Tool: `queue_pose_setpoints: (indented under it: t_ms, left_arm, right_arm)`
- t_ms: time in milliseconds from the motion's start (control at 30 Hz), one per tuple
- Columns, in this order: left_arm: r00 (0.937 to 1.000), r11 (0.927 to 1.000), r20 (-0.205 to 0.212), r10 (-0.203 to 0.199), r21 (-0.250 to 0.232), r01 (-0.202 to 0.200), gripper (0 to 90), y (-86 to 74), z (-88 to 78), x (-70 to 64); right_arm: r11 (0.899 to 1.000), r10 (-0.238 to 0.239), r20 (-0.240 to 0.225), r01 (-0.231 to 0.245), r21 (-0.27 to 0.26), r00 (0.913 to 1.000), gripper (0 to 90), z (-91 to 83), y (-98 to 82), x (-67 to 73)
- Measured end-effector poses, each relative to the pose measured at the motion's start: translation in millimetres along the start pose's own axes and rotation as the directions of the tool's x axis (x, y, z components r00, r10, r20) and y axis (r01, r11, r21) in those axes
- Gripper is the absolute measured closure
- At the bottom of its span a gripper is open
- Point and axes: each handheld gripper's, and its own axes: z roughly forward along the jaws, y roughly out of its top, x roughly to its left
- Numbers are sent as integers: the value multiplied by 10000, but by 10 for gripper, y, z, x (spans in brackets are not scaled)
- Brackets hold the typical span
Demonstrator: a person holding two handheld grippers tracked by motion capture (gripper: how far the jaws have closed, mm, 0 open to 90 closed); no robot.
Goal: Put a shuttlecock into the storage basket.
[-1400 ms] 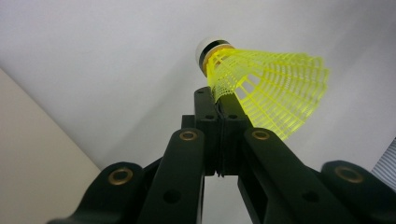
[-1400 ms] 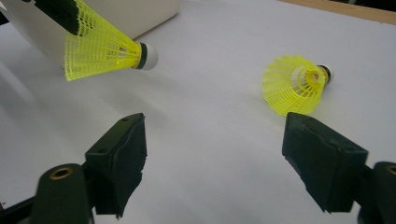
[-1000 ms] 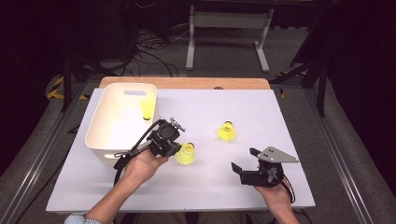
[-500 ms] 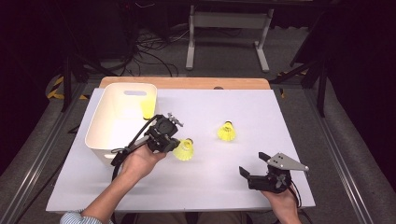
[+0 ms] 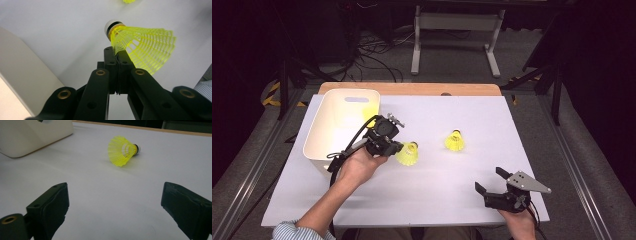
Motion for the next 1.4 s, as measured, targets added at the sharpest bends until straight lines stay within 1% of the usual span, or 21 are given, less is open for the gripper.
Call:
queue_pose_setpoints:
  t_ms: [67,133,200,267,300,467,600,633,733,800,1100,1233,1400]
  left_arm:
    - [10000,10000,-25,-40,-88,40,892,5,-15,23]
    - [9999,9997,-15,-142,-189,142,892,13,-38,48]
    - [9998,9995,-17,-188,-262,188,892,22,-62,71]
    - [9998,9993,-41,-204,-315,203,892,35,-85,88]
    - [9998,9993,-109,-191,-310,187,892,44,-98,94]
    - [9994,9992,-223,-261,-295,254,892,85,-123,142]
    - [9990,9990,-275,-343,-291,335,891,106,-143,185]
    - [9989,9987,-237,-399,-315,391,891,109,-146,192]
    - [9983,9974,75,-583,-413,586,891,127,-168,244]
    - [9980,9971,-6,-639,-414,638,891,142,-179,275]
    - [9965,9956,-82,-838,-434,833,891,192,-216,371]
    - [9964,9961,-183,-826,-317,820,891,218,-225,396]
    - [9962,9962,-215,-848,-236,843,891,249,-254,433]
  right_arm:
    - [9999,35,-11,-35,-129,10000,85,-30,-12,-8]
    - [9999,32,52,-31,-101,10000,87,-47,-33,-24]
    - [9999,127,109,-127,-42,9999,87,-55,-52,-48]
    - [9996,260,158,-259,-91,9995,87,-59,-63,-76]
    - [9994,346,165,-344,-102,9993,87,-58,-65,-83]
    - [9997,235,252,-237,52,9994,87,-26,-69,-89]
    - [9996,245,270,-248,93,9993,87,-21,-71,-97]
    - [9996,276,259,-279,99,9993,87,-20,-72,-98]
    - [9995,305,226,-307,118,9993,86,-17,-71,-105]
    - [9994,295,178,-298,177,9994,86,-13,-71,-105]
    - [9992,232,122,-236,313,9997,85,12,-73,-95]
    - [9992,214,125,-218,326,9997,86,13,-73,-90]
    - [9992,203,129,-207,350,9997,86,18,-74,-89]
